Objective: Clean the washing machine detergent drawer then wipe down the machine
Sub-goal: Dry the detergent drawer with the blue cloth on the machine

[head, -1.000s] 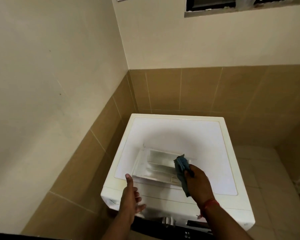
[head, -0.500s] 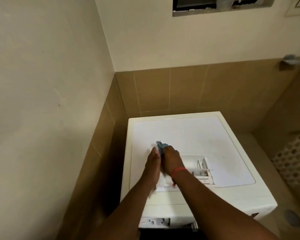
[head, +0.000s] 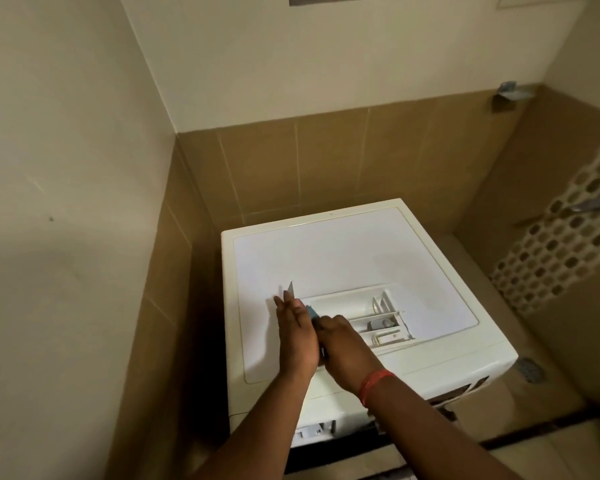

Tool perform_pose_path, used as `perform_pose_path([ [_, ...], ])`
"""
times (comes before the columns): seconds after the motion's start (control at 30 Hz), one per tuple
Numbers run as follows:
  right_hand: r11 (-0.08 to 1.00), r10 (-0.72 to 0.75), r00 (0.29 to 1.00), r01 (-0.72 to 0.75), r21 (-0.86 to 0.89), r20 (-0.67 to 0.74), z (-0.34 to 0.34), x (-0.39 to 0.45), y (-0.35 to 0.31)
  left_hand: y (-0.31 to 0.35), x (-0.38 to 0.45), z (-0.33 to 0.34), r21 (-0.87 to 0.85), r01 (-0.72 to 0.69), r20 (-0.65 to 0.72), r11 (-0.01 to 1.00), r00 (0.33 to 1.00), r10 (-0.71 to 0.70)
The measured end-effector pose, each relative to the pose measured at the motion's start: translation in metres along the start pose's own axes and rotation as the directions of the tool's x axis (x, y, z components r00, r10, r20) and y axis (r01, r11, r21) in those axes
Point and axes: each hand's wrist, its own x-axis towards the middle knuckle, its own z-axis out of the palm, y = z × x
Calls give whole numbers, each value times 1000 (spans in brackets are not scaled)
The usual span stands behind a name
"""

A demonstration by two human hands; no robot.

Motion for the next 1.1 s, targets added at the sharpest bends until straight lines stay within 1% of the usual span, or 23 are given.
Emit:
perform_pose_path([
  [0.07,997,-73,997,74,26,-15,-3,-19,2,-1,2,0,11,24,-25,1000,999,-23],
  [0.1,992,-120,993,120,34,8,-5,-28,4,0,1,0,21,23,-29,1000,999,-22],
  [0.13,988,-152,986,149,49,75,-8,-37,6,0,0,1,32,19,-33,999,999,-17],
  [0.17,985,-166,971,156,71,173,-11,-45,11,1,-1,1,41,19,-38,999,999,-17],
  [0.2,986,-158,955,140,89,252,-16,-50,14,3,-2,1,50,22,-42,999,999,-20],
  [0.23,987,-106,948,63,151,299,-23,-55,15,5,-2,0,53,25,-49,998,999,-22],
  [0.27,948,21,954,-114,297,298,-32,-56,13,8,-2,0,52,26,-52,998,998,-23],
  [0.3,836,176,954,-276,474,244,-40,-54,13,11,-1,0,46,31,-47,998,998,-28],
  [0.33,718,343,928,-361,595,149,-49,-47,13,13,-1,0,44,43,-30,998,999,-42],
  [0.37,667,464,885,-369,648,27,-58,-35,12,15,0,2,41,64,-11,997,998,-63],
  [0.4,670,518,853,-357,651,-65,-64,-20,11,15,-1,3,33,94,4,995,996,-95],
  [0.43,664,540,837,-357,657,-91,-66,-2,10,15,-2,4,14,129,14,992,991,-129],
  [0.47,635,548,834,-367,680,-62,-67,17,6,13,-4,5,-27,156,34,987,987,-155],
  [0.53,541,515,852,-409,735,94,-58,51,-1,8,-5,4,-125,171,99,977,982,-159],
  [0.57,525,470,864,-439,729,181,-50,62,-5,7,-5,3,-183,167,127,969,981,-145],
  [0.6,532,420,873,-458,712,247,-42,69,-8,6,-4,3,-231,166,140,959,981,-136],
  [0.67,546,388,875,-471,693,289,-29,74,-11,4,0,3,-292,172,130,941,982,-139],
  [0.73,553,362,885,-456,698,292,-25,67,-9,2,1,5,-256,184,73,949,983,-171],
  [0.8,504,321,893,-444,741,316,-25,53,-5,0,0,6,-208,185,-2,960,982,-190],
  [0.87,435,315,874,-480,762,370,-23,38,1,3,-2,7,-191,203,-40,960,976,-214],
  [0.9,424,314,864,-498,756,394,-21,30,4,5,-2,8,-193,212,-55,958,972,-227],
  [1.0,480,277,854,-520,707,440,-19,15,14,6,2,9,-215,258,-40,942,961,-272],
  [1.1,608,257,832,-535,587,492,-28,4,21,5,5,9,-249,294,-20,923,951,-308],
])
